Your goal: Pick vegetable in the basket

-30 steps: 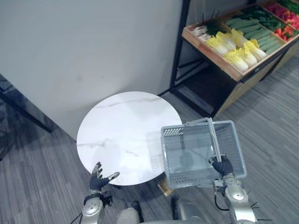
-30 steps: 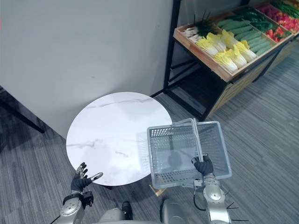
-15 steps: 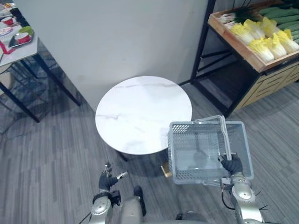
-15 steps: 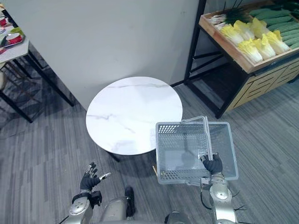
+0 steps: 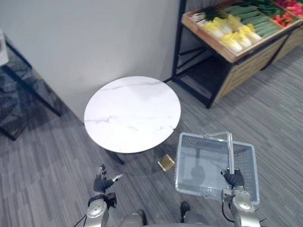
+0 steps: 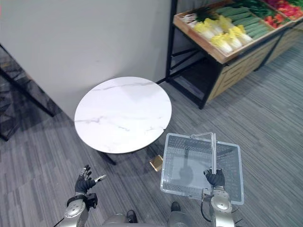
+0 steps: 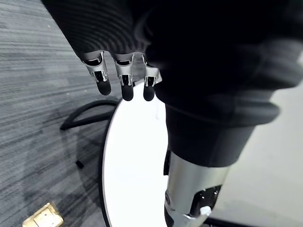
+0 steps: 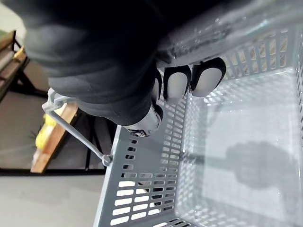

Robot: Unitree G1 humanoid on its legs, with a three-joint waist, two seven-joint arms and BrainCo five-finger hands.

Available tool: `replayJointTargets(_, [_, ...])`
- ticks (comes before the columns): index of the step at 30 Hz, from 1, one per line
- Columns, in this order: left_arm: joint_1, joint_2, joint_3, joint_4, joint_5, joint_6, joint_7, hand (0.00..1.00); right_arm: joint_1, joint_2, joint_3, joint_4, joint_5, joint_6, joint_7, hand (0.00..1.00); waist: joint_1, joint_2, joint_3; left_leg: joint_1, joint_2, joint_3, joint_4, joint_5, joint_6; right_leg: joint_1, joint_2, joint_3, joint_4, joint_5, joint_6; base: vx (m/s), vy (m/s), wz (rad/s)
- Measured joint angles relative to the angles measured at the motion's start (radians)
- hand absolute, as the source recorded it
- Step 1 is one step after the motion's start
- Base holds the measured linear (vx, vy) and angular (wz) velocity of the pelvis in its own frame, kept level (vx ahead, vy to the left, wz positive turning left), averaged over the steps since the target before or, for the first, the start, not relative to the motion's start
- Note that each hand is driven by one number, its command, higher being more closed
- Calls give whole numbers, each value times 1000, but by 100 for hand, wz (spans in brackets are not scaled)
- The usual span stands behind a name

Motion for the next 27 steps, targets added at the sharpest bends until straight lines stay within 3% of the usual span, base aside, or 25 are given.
replayJointTargets(2, [7, 0, 9, -5, 0, 2, 2, 0, -18, -2, 2, -3, 4, -2, 0, 100, 6, 7, 0, 6, 13, 54, -7, -21, -10, -3, -1, -37, -62, -14, -39, -116, 65, -137])
replayJointTargets(3, [10, -2, 15, -23, -1, 3, 7, 0, -40, -4, 16, -4, 3, -4, -1, 100, 18, 13, 1, 31, 37, 130, -40, -21, -7, -14, -42, -219, -63, 2, -75, -82, 23, -207])
replayJointTargets(4, [13, 7, 30, -43, -1, 2, 21, 0, -54, -4, 37, -4, 3, -4, 1, 100, 16, -3, 9, 57, 45, 213, -57, -17, -4, -32, -94, -423, -38, 3, -87, -50, 4, -204])
replayJointTargets(6, [3, 20, 38, -43, -2, 2, 22, 0, -53, -5, 36, -4, 3, -5, 2, 100, 14, -4, 10, 80, 57, 270, -62, -27, -18, -35, -116, -525, -36, 6, -90, 29, -6, -145])
replayJointTargets(7, [-1, 28, 37, -44, -2, 2, 22, 0, -53, -6, 35, -4, 3, -5, 2, 100, 7, -9, 9, 93, 56, 285, -64, -37, -35, -37, -104, -516, -42, 33, -91, 122, -34, -123])
replayJointTargets(8, [-6, 34, 36, -38, -2, 2, 22, 0, -48, -14, 35, -3, 3, -4, 2, 100, -20, -7, 10, 108, 59, 289, -65, -40, -48, -37, -89, -491, -43, 59, -66, 196, -55, -86])
replayJointTargets(9, [-10, 31, 32, -36, -2, 2, 21, 0, -44, -20, 34, -3, 3, -4, 3, 100, -33, -1, 9, 114, 63, 289, -66, -39, -52, -37, -79, -486, -40, 55, -64, 255, -50, -67])
replayJointTargets(10, [-25, 27, 16, -29, -1, 2, 21, 0, -39, -31, 32, -3, 3, -4, 3, 100, -43, 12, 9, 132, 71, 290, -66, -31, -56, -40, -56, -465, -30, 46, -50, 287, -60, -67])
replayJointTargets(13, [-77, 28, -11, 6, -1, 2, 20, 0, -37, -36, 33, -5, 4, -4, 4, 100, -46, 18, 10, 150, 121, 274, 10, -23, -70, -47, -23, -427, 24, 1, -47, 243, -87, -69])
replayJointTargets(14, [-93, 27, -17, 17, -1, 1, 20, 0, -37, -37, 34, -6, 6, -4, 5, 100, -47, 19, 10, 135, 161, 249, 125, -19, -68, -30, -9, -417, 43, -28, -51, 343, -168, -52])
replayJointTargets(16, [-92, 23, -19, 25, -2, 1, 22, 0, -35, -43, 38, -16, 12, -4, 5, 100, -39, 33, 19, 97, 229, 186, 346, 33, 8, 28, 22, -378, 45, -63, -69, 326, -156, -71])
replayJointTargets(17, [-74, 23, -12, 25, -3, -4, 24, 0, -26, -45, 48, -49, 15, -4, 4, 100, -34, 42, 24, 38, 257, 85, 512, 141, 94, 72, 42, -342, 33, -87, -86, 255, -47, -86])
replayJointTargets(18, [-53, 23, -12, 27, -5, -6, 31, 0, -26, -49, 63, -69, 16, -6, 3, 100, -27, 39, 29, -18, 240, -6, 593, 116, 65, 93, 40, -301, 20, -108, -98, 341, 15, -102])
replayJointTargets(19, [-38, 22, -14, 27, -5, -7, 36, 0, -36, -52, 68, -82, 17, -10, -1, 100, -14, 40, 35, -74, 202, -62, 640, 37, 41, 101, 38, -258, 18, -126, -95, 330, 75, -96])
replayJointTargets(21, [-18, 25, -15, 25, -6, -7, 40, 0, -58, -65, 74, -84, 29, -15, -1, 100, 21, 24, 49, -206, 104, -129, 605, -48, 51, 147, 17, -186, 4, -156, -86, 389, 66, -102])
replayJointTargets(23, [4, 26, -15, 20, -13, -9, 40, 0, -61, -73, 85, -84, 35, -15, -1, 100, 37, 20, 54, -256, 54, -133, 467, -41, 41, 186, 1, -159, -9, -180, -63, 354, 127, -66])
replayJointTargets(24, [16, 23, -14, 10, -15, -8, 40, 0, -64, -94, 103, -83, 34, -15, 0, 100, 50, 27, 57, -293, 19, -151, 305, -15, 6, 203, -4, -132, -14, -204, -50, 388, 232, -67])
replayJointTargets(25, [29, 19, -13, -12, -15, -8, 41, 0, -76, -115, 123, -81, 33, -14, 1, 100, 61, 43, 59, -303, -3, -179, 122, 31, -54, 226, -1, -108, -30, -221, -26, 410, 265, -76])
replayJointTargets(26, [36, 17, -12, -25, -15, -9, 42, 0, -79, -126, 128, -80, 33, -13, 1, 100, 73, 57, 55, -307, -3, -191, 36, 62, -69, 238, 7, -87, -40, -229, -14, 484, 305, -106])
replayJointTargets(27, [50, 20, 2, -40, -15, -9, 45, 0, -97, -122, 150, -60, 30, -12, 1, 100, 100, 51, 45, -292, -16, -179, 49, 152, -20, 261, 0, -36, -61, -241, -11, 555, 298, -97])
